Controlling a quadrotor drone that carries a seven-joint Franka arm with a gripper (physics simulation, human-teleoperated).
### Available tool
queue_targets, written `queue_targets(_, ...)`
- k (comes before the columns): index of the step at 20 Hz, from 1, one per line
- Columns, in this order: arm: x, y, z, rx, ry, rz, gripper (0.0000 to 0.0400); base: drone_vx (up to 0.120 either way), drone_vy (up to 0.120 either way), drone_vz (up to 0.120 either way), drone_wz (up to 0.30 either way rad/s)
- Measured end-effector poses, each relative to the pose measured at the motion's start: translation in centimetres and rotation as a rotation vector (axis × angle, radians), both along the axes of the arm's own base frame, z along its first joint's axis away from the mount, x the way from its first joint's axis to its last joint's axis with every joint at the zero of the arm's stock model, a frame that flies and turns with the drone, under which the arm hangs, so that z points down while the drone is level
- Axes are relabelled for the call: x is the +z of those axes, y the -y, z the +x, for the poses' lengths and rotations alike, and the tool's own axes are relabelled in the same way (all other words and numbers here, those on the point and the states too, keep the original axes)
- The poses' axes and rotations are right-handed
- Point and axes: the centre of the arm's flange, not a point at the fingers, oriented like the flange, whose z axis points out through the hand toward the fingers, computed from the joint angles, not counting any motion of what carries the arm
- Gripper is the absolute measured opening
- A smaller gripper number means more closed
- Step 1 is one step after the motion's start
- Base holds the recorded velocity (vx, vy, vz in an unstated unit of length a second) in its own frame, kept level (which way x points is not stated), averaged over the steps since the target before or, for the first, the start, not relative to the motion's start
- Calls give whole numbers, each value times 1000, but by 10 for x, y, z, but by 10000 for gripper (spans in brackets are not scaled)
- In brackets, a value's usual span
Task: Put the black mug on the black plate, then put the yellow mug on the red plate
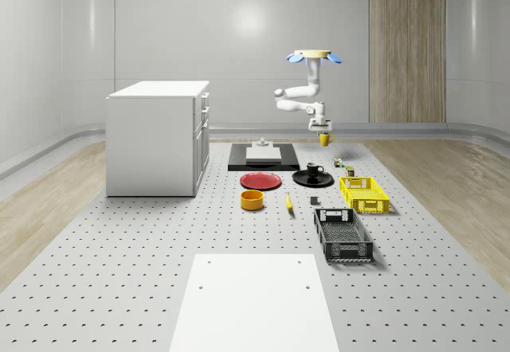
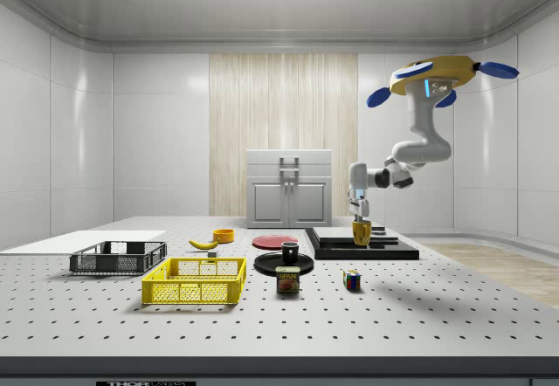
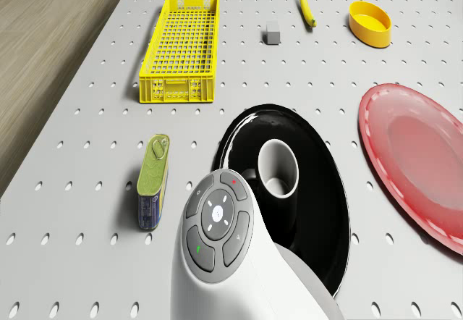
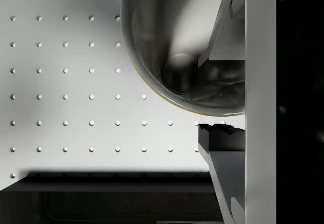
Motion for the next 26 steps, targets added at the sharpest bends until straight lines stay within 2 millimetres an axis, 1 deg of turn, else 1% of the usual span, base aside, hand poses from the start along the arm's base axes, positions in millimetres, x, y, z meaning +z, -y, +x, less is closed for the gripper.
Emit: queue_targets(26, 0, 0, 0, 0, 0, 0, 110, 120, -120, 0, 0)
